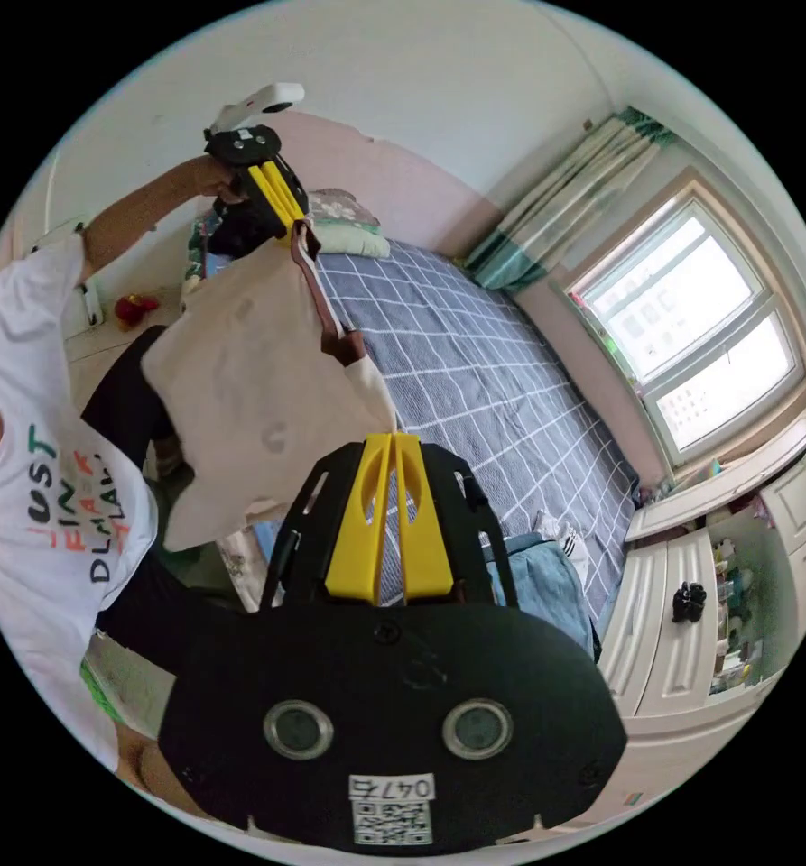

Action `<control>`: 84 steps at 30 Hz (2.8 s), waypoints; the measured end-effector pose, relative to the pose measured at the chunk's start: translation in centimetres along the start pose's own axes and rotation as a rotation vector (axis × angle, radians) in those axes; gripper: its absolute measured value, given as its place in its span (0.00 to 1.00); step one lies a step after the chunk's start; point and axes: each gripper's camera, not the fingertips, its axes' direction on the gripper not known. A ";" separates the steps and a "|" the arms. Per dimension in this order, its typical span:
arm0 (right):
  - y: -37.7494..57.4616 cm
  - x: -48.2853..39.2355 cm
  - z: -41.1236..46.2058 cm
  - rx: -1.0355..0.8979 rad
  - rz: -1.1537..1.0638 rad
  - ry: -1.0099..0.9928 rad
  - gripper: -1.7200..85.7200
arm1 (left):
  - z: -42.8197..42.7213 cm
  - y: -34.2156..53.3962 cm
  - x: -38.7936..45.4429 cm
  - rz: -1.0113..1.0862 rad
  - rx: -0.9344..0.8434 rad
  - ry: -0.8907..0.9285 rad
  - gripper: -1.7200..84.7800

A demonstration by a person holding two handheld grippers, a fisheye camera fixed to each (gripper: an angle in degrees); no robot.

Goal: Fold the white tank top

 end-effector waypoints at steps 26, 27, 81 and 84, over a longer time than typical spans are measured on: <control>9.9 -19.7 11.7 -0.261 -0.248 -0.476 0.02 | 18.1 9.1 20.4 0.590 -0.245 0.228 0.02; 10.1 -19.6 12.8 -0.265 -0.226 -0.505 0.02 | 18.7 9.2 20.2 0.574 -0.251 0.240 0.02; 18.9 -9.2 26.0 -0.178 0.389 -0.255 0.06 | 31.4 18.1 3.1 -0.560 0.010 0.156 0.03; 18.9 -9.6 27.3 -0.201 0.379 -0.269 0.06 | 31.9 18.6 2.5 -0.552 0.033 0.186 0.02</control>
